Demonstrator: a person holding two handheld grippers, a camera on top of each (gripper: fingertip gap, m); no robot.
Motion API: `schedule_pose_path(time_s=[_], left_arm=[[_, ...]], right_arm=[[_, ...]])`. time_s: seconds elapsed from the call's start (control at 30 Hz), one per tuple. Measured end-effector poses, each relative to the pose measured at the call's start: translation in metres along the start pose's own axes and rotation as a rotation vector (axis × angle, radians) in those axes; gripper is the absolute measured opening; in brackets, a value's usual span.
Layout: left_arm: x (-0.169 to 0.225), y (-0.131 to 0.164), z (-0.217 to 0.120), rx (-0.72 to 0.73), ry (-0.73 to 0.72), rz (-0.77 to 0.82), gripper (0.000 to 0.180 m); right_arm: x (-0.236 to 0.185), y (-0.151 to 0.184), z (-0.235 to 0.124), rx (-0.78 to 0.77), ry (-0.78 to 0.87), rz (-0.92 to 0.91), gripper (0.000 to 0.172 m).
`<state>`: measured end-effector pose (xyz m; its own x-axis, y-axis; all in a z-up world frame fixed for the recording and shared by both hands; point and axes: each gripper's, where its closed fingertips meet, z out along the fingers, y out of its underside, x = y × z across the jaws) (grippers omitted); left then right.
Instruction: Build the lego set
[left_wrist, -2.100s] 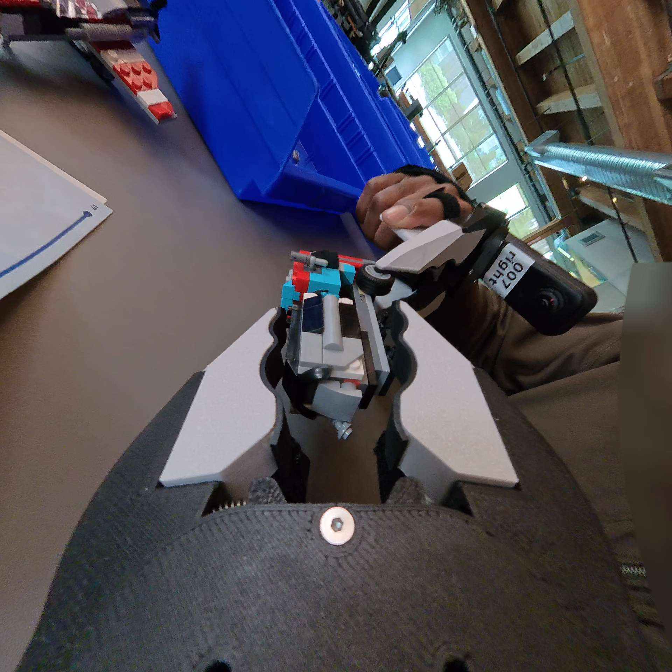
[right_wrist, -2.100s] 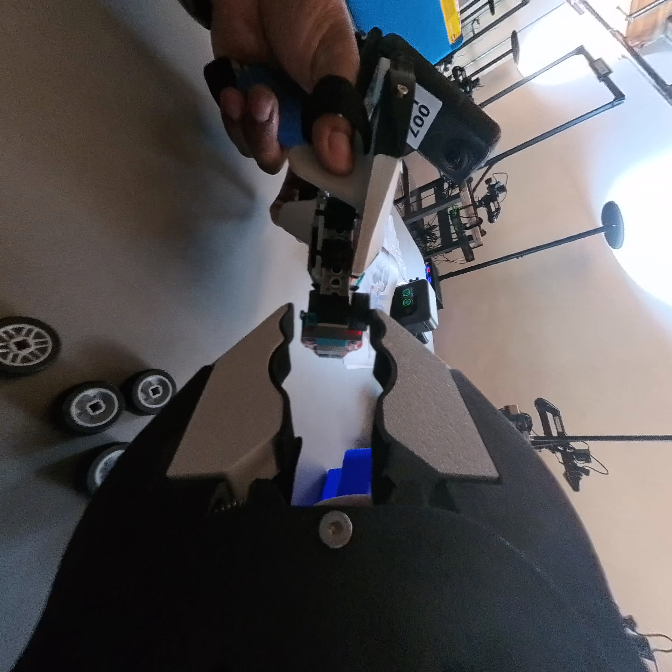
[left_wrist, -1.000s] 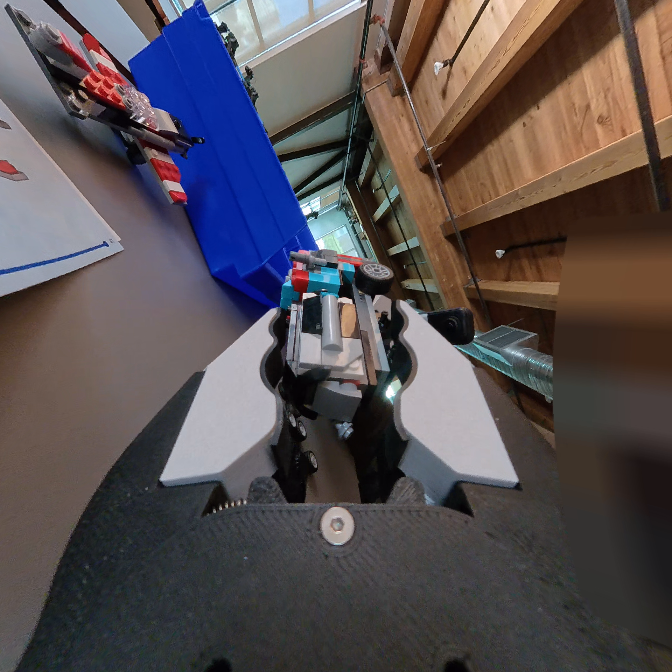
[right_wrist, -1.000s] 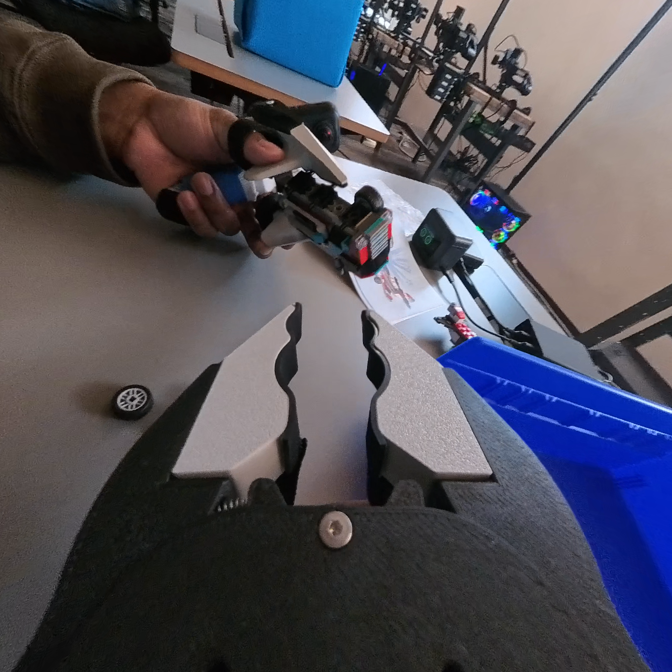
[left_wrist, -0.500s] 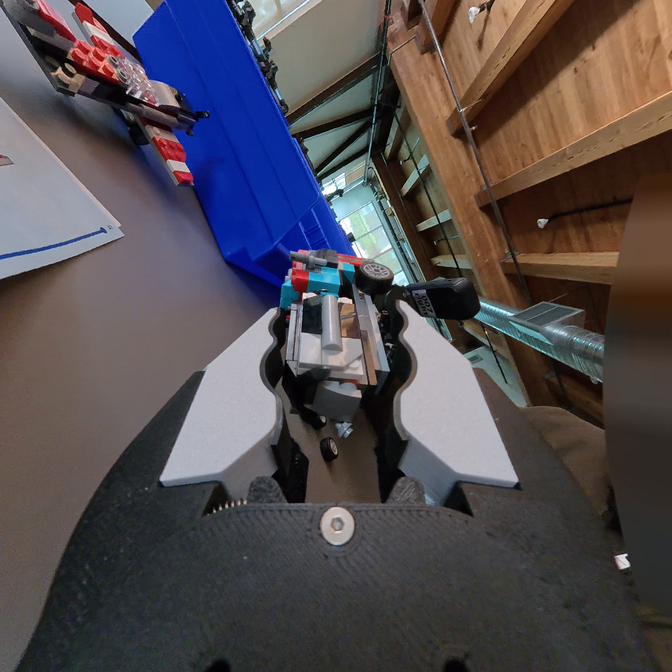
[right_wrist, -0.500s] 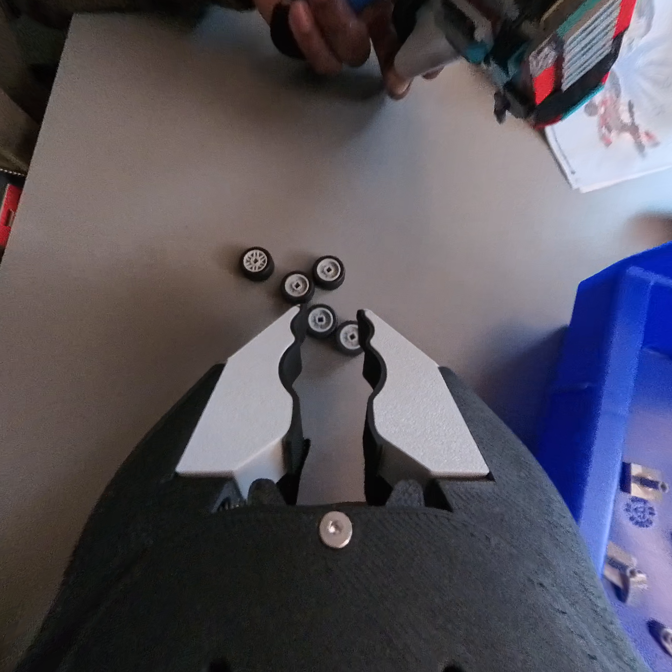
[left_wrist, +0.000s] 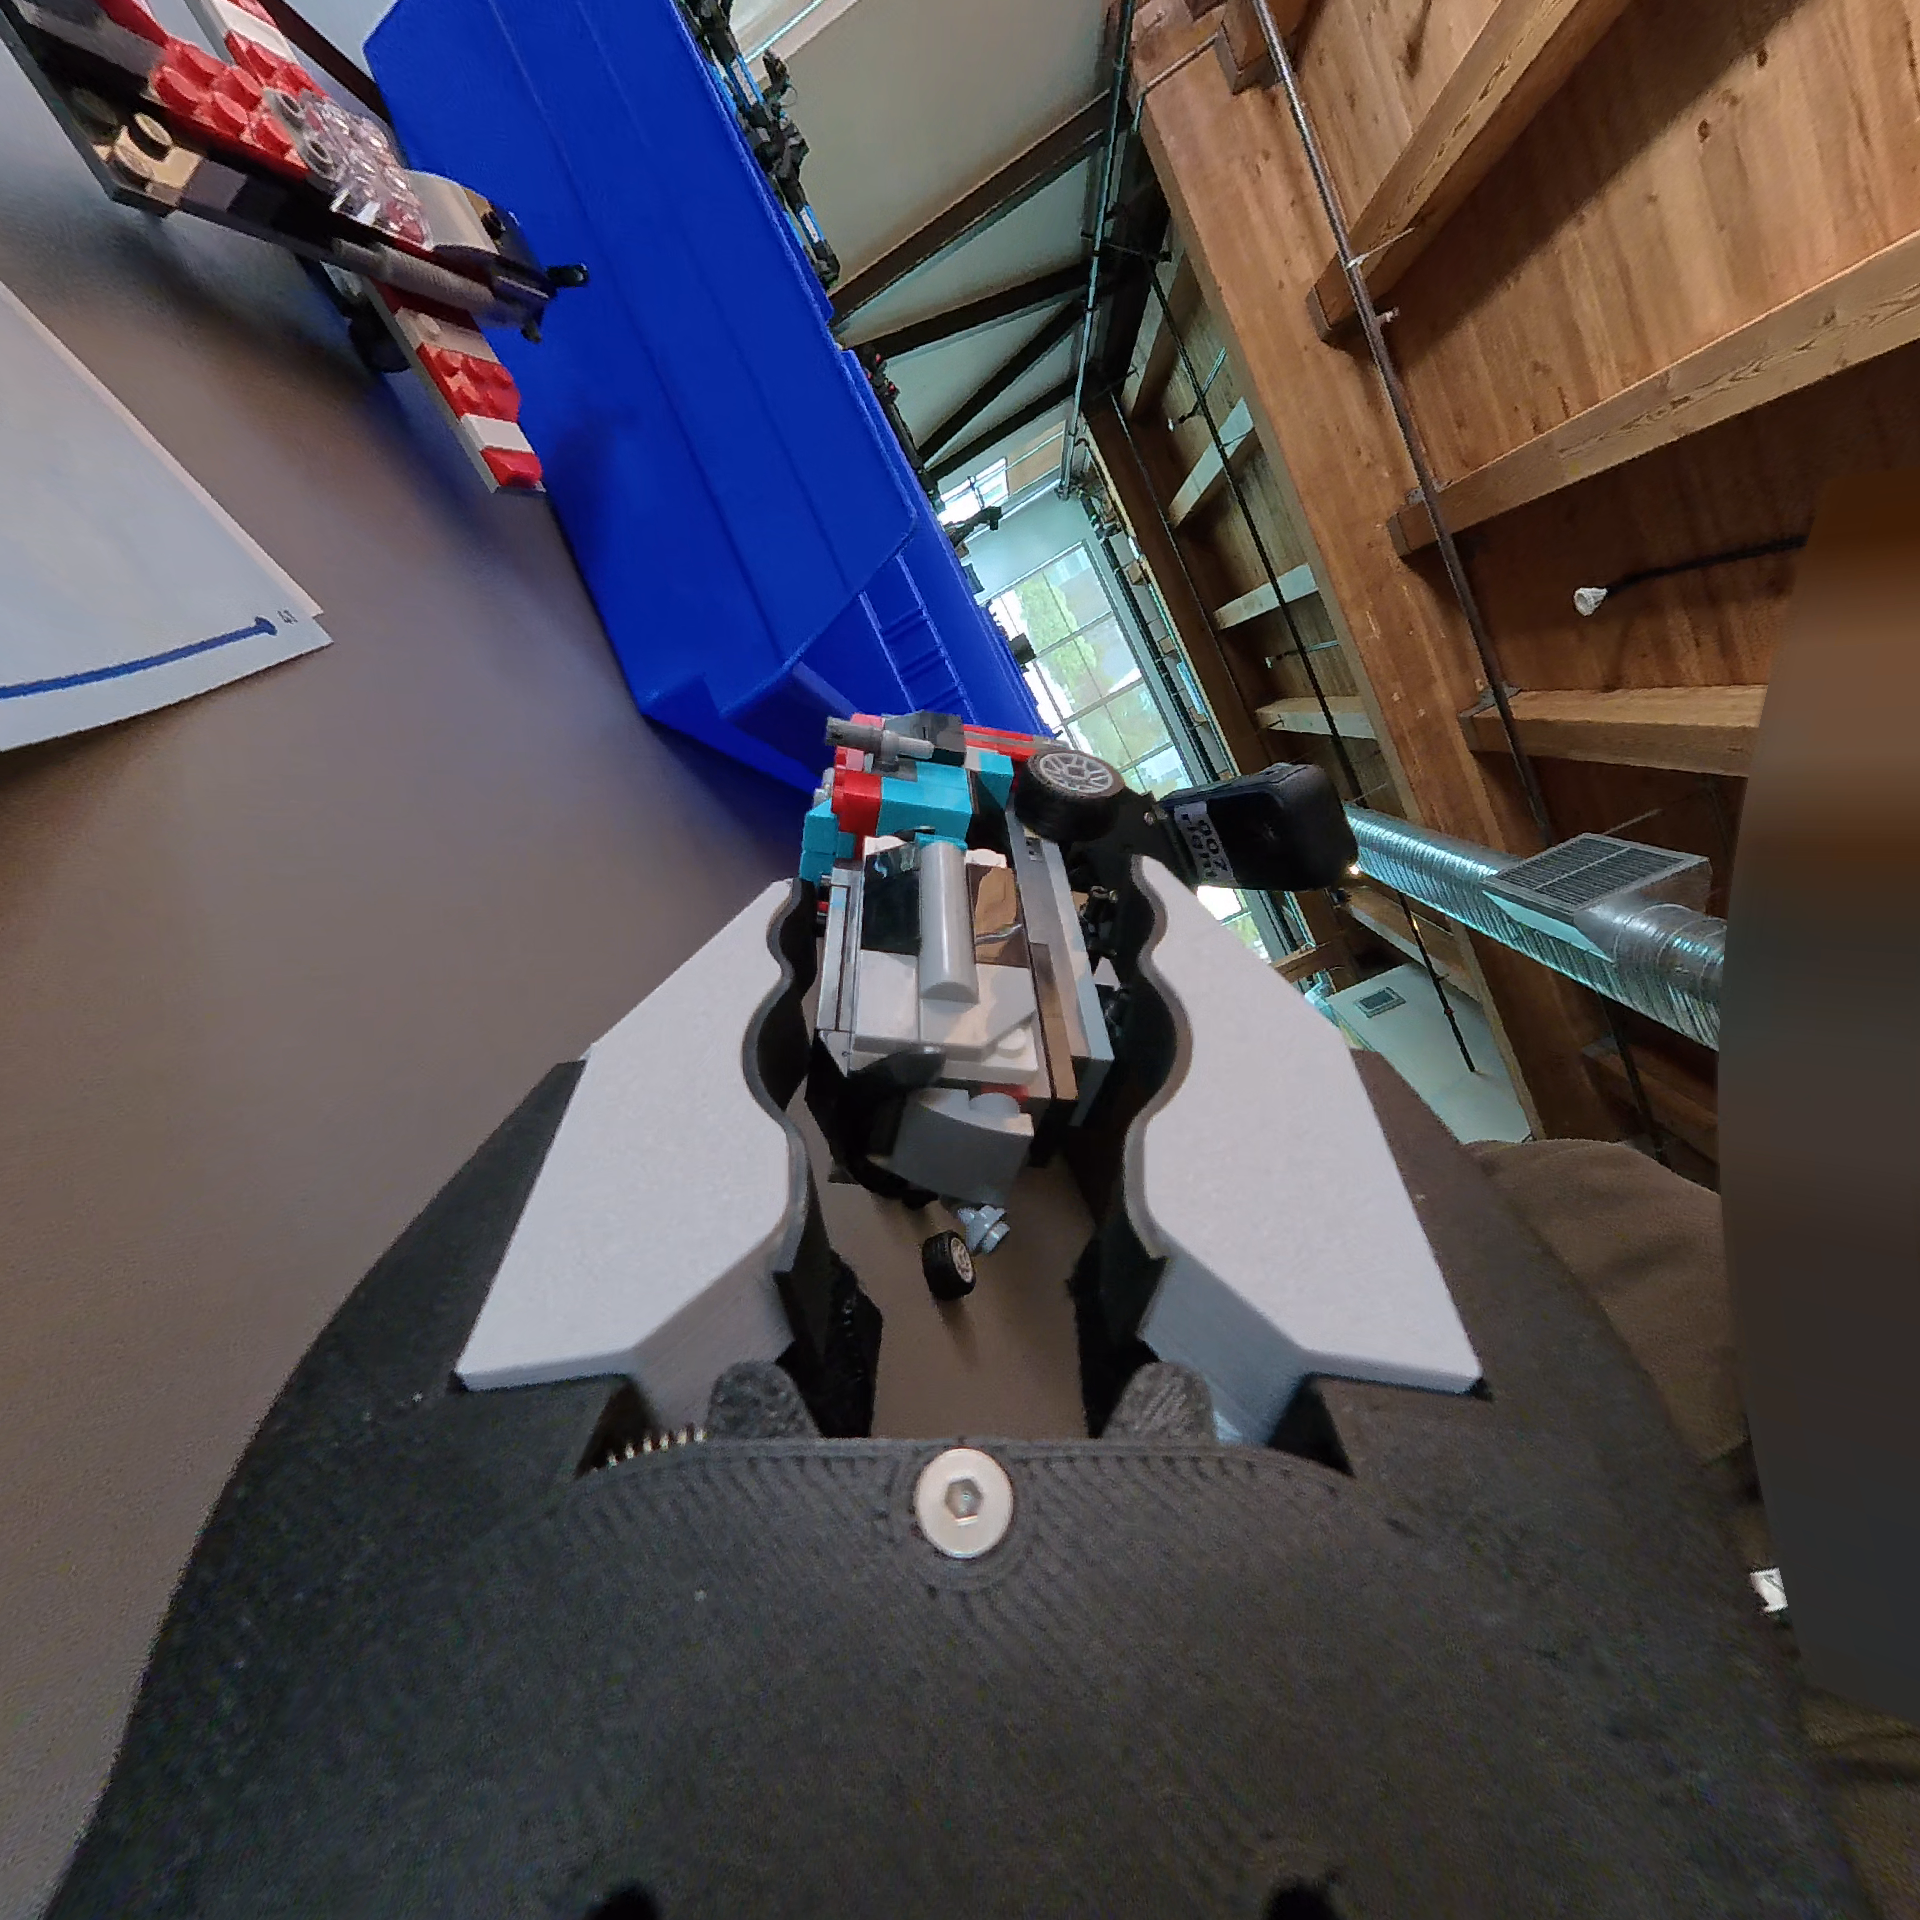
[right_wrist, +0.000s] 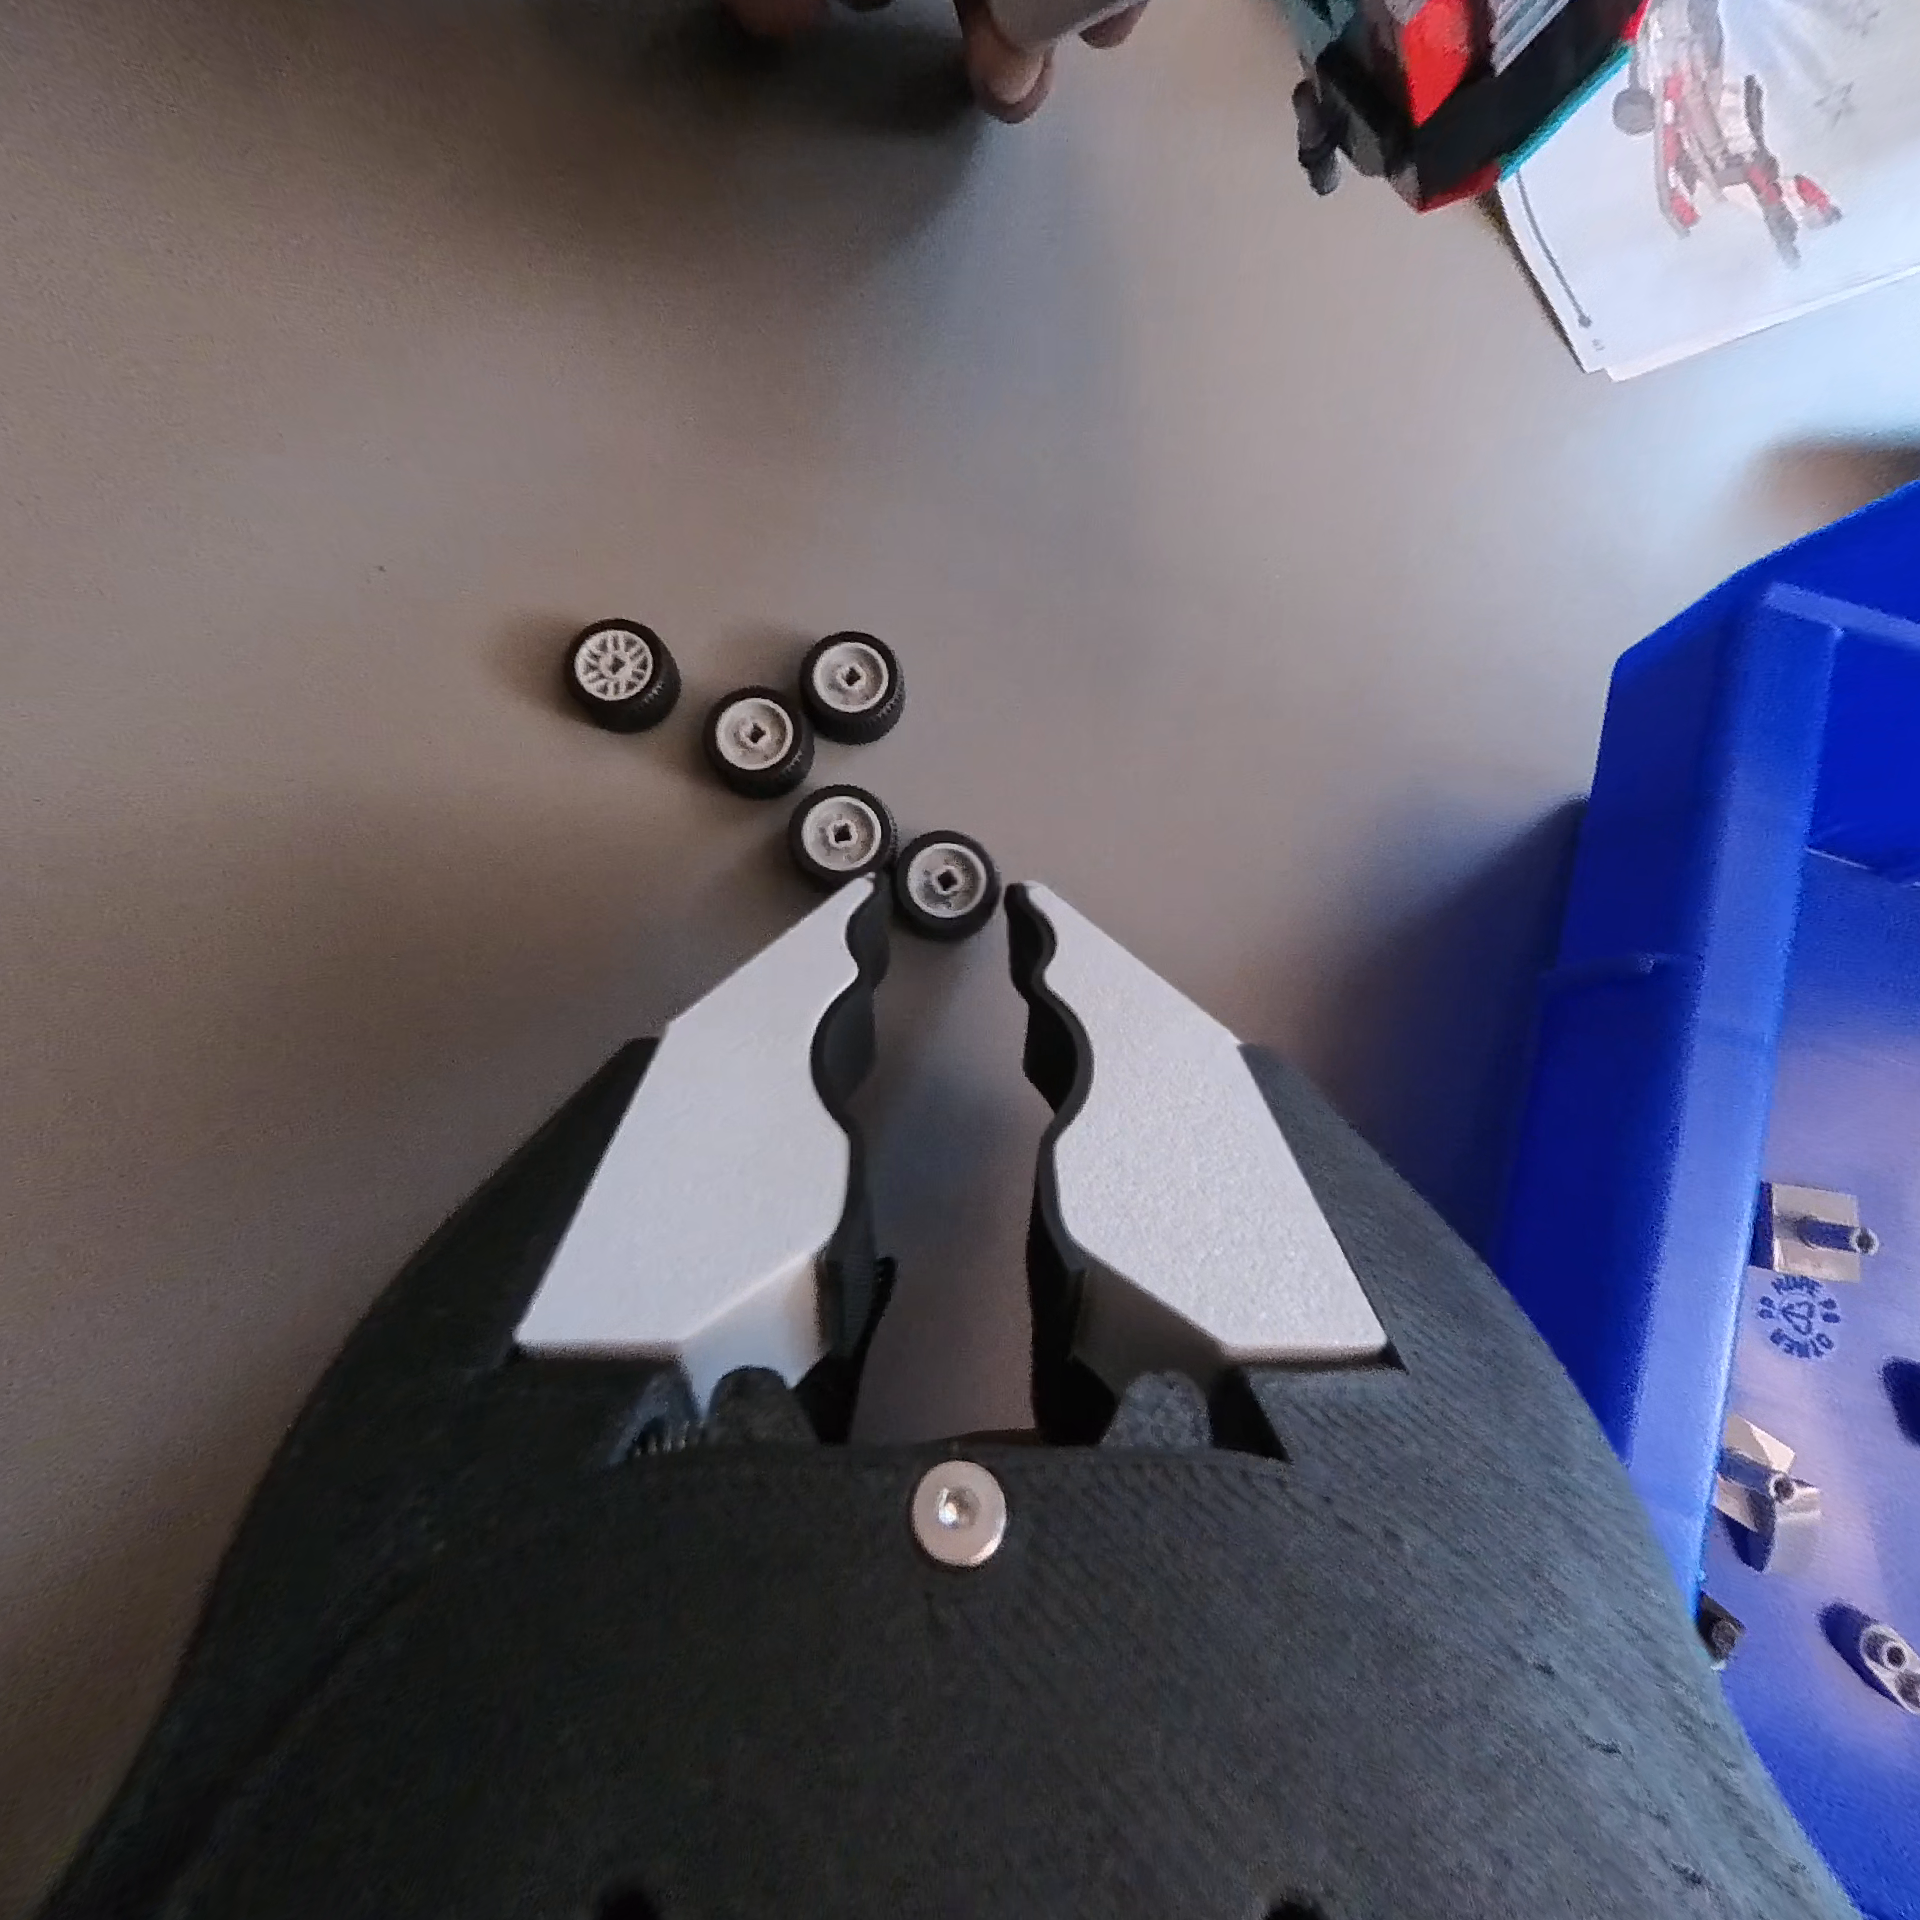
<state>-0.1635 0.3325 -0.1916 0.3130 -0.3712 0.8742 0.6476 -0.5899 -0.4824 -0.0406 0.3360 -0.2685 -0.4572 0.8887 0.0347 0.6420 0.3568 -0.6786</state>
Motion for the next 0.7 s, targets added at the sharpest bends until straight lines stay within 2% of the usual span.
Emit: schedule_pose_path(time_s=[0.27,0.43,0.53,0.7], left_arm=[[0.007,0.001,0.003,0.011,0.034,-0.023,0.061],[0.016,-0.001,0.004,0.057,0.105,-0.085,0.060],[0.022,-0.002,0.006,0.077,0.140,-0.098,0.060],[0.038,-0.008,0.007,0.157,0.245,-0.104,0.060]], right_arm=[[0.006,-0.007,-0.002,0.035,0.027,0.006,0.022],[0.012,-0.015,-0.003,0.064,0.079,-0.013,0.040],[0.022,-0.033,-0.009,0.154,0.145,-0.005,0.045],[0.041,-0.085,-0.026,0.437,0.299,0.071,0.046]])
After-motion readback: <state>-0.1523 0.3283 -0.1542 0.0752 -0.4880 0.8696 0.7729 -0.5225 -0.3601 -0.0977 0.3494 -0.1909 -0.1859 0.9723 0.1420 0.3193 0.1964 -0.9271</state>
